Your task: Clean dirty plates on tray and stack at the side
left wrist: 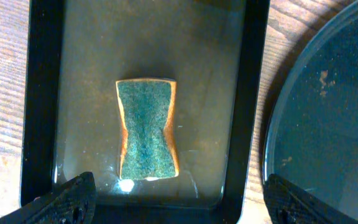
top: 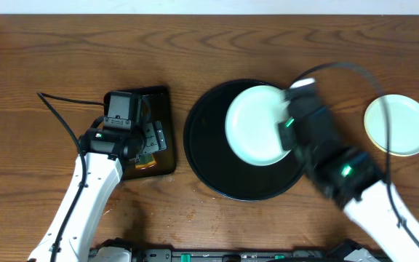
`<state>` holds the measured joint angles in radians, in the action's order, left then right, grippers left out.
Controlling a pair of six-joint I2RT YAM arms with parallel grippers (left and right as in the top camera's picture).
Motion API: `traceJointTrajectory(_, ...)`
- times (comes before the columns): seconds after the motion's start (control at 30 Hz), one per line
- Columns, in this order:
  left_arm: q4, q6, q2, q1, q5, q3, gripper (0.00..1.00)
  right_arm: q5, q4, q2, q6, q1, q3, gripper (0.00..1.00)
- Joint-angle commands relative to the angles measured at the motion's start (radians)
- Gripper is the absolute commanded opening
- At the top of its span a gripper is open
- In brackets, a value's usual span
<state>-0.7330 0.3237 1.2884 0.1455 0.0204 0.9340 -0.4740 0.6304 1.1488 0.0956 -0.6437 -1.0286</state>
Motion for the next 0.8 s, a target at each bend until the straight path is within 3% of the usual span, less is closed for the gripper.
traceJointTrajectory(0.0, -0.003, -0.009, -0.002, -0.004, -0.002, 0.019, 0.87, -0.414, -0.025, -0.022, -0.183, -0.206, -0.005, 0.01)
traceJointTrajectory(0.17, -0.003, -0.009, -0.002, -0.004, -0.002, 0.019, 0.87, -0.619, -0.11, 0.039, -0.495, -0.412, -0.005, 0.01)
traceJointTrajectory(0.3, -0.003, -0.009, -0.002, -0.004, -0.002, 0.019, 0.87, -0.728, -0.171, 0.101, -0.595, -0.442, -0.005, 0.01)
traceJointTrajectory(0.77, -0.003, -0.009, -0.002, -0.004, -0.002, 0.019, 0.87, -0.748, -0.197, 0.148, -0.636, -0.492, -0.005, 0.01)
